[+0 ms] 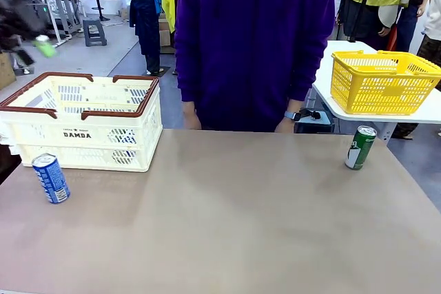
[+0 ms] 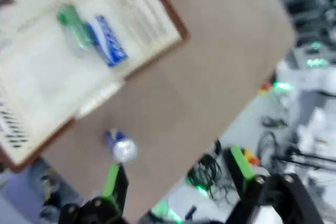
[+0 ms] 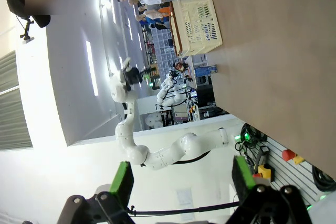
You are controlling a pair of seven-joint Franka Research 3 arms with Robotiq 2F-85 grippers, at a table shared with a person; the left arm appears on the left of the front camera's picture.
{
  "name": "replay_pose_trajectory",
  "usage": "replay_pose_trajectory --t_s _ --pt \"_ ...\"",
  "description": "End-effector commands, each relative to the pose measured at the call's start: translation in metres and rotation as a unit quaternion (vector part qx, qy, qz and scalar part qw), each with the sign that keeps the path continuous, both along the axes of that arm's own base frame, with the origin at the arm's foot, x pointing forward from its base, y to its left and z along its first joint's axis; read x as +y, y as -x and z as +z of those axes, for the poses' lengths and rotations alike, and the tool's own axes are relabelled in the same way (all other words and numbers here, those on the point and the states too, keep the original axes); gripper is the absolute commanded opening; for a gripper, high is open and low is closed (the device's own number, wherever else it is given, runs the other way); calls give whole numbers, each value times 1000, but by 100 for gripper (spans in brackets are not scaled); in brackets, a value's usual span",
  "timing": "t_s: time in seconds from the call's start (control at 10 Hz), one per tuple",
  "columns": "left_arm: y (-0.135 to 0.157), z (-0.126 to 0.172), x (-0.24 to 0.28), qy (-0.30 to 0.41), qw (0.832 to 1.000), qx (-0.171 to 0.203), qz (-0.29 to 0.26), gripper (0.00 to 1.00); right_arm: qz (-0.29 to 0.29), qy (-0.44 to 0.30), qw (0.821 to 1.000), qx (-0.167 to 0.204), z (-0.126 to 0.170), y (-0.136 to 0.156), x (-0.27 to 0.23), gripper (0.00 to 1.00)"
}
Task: Place the drinks into the Shopping basket.
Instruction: Pick up one drink and place it into the Shopping basket.
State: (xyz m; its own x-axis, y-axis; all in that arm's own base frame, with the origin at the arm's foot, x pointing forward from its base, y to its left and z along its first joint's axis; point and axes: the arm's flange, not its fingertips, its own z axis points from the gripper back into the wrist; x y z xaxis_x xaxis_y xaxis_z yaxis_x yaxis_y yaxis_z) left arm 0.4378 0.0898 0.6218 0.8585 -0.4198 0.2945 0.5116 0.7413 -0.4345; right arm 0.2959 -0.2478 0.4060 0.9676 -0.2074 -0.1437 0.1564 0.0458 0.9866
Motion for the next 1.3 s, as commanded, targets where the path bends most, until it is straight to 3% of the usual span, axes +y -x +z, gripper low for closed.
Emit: replay_pose_trajectory --t_s 0.0,0.1,0.2,0.4,0.5,1.2 --pt "38 -54 59 112 982 3 -154 100 0 5 1000 -1 3 0 0 100" --pt "55 -89 99 216 975 6 -48 100 0 5 1000 -1 3 0 0 100" --pt "62 -116 129 325 945 21 16 100 0 5 1000 -1 3 0 0 100" --pt "59 -162 157 461 885 32 61 100 0 5 1000 -1 3 0 0 100" --pt "91 -128 136 278 961 3 -8 100 0 5 1000 -1 3 0 0 100" --pt "91 -128 136 278 961 3 -8 100 0 5 1000 -1 3 0 0 100"
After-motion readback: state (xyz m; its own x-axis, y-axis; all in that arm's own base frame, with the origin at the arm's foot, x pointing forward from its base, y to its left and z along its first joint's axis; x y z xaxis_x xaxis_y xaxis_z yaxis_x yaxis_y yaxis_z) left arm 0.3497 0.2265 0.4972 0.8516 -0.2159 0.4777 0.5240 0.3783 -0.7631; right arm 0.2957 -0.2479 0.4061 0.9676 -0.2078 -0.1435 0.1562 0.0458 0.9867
